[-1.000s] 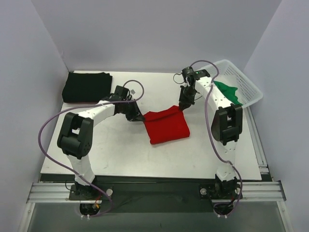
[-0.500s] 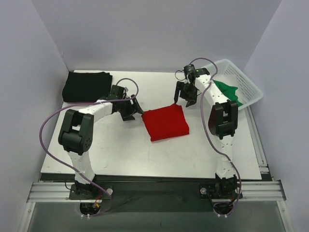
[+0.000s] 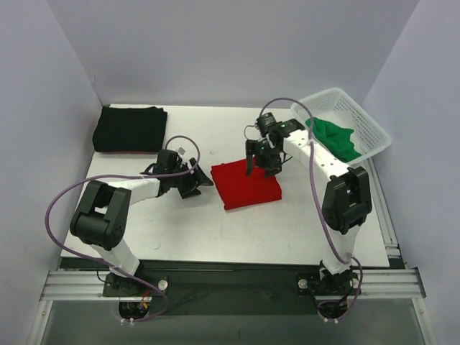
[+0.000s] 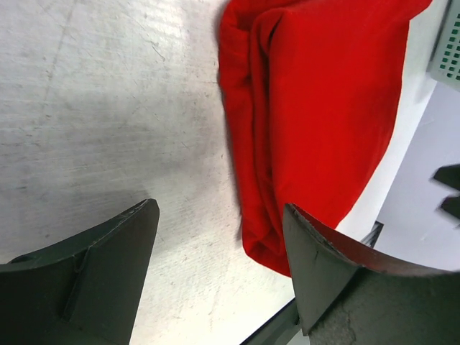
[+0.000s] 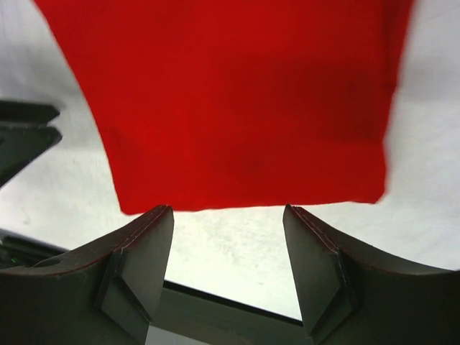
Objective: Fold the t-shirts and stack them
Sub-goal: Put the neatly folded tshirt into the corner of the board with the left arm
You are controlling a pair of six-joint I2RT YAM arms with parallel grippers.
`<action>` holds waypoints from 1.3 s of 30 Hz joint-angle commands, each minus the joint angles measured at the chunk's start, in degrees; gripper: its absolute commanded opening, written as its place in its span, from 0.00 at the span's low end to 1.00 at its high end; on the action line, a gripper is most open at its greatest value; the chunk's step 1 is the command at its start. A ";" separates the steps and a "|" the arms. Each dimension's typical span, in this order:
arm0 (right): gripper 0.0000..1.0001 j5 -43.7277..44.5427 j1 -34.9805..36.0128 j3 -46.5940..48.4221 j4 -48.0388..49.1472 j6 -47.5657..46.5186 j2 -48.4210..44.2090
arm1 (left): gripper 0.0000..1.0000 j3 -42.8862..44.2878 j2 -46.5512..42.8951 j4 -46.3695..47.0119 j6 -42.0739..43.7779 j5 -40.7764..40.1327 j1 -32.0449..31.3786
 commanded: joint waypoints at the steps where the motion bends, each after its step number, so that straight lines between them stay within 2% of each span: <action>1: 0.63 0.10 3.20 -3.53 -0.13 2.09 -0.19 | 0.80 -1.53 -2.03 8.69 -3.44 1.94 -0.90; 11: 0.61 0.53 5.22 -8.98 3.04 3.50 5.44 | 0.81 -4.09 1.66 17.92 -8.64 2.21 -4.14; 21: 0.61 1.50 5.14 -10.48 4.88 3.86 10.62 | 0.81 -3.03 5.62 16.34 -11.45 -3.15 -7.66; 27: 0.61 0.98 5.22 -11.62 5.50 4.30 9.84 | 0.81 -3.90 6.50 16.69 -11.98 -7.90 -9.16; 32: 0.61 0.10 5.14 -11.53 5.58 4.65 9.22 | 0.79 -6.10 7.81 21.25 -13.30 -12.46 -10.65; 39: 0.61 -0.61 5.22 -11.62 5.50 4.74 8.69 | 0.79 -6.72 10.19 25.22 -14.44 -14.67 -12.41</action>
